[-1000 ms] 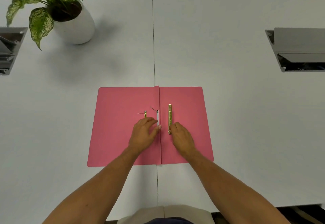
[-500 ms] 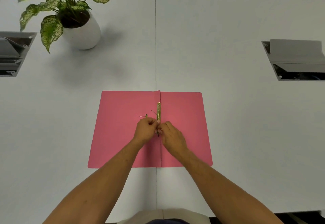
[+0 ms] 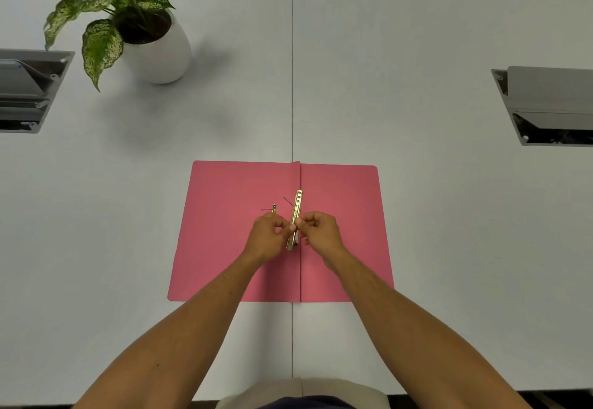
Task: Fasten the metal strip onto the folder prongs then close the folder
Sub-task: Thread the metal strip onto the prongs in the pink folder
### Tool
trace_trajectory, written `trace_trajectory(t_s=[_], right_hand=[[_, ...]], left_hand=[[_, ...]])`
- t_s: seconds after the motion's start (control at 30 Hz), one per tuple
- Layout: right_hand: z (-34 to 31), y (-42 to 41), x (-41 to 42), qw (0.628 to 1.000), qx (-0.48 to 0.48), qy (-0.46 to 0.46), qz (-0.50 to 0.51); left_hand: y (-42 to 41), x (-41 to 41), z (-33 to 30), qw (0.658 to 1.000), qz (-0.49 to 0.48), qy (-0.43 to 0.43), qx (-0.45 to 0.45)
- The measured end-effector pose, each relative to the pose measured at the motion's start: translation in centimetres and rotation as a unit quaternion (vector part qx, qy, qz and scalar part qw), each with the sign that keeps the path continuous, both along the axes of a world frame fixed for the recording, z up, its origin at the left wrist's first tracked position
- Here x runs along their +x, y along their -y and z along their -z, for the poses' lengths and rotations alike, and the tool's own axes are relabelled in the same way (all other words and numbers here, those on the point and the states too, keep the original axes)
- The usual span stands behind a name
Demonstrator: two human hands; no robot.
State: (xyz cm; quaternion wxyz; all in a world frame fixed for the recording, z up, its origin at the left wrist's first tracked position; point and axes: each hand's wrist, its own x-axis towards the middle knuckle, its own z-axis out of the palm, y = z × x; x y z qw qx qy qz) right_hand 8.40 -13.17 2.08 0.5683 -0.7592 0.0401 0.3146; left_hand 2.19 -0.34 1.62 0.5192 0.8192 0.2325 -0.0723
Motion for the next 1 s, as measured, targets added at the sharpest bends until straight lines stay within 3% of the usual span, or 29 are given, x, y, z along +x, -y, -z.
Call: trace_trajectory(t_s=[0.13, 0.3, 0.6, 1.0], right_hand=[[0.0, -0.3, 0.2, 0.999, 0.018, -0.036, -0.007], [0.4, -0.3, 1.0, 0.998, 0.015, -0.052, 0.011], [0.7, -0.4, 1.0, 0.999, 0.009, -0.048, -0.006], [1.2, -0.5, 0.7, 0.999, 0.013, -0.043, -0.029]], left_hand=[[-0.5, -0.4, 0.2, 1.000, 0.003, 0.025, -0.006], [-1.0, -1.7, 1.5, 0.989, -0.125, 0.026, -0.071], [-0.5, -2.2, 2.5, 0.995, -0.050, -0.016, -0.090], [0.3, -1.9, 3.0, 0.995, -0.029, -0.013, -0.096]])
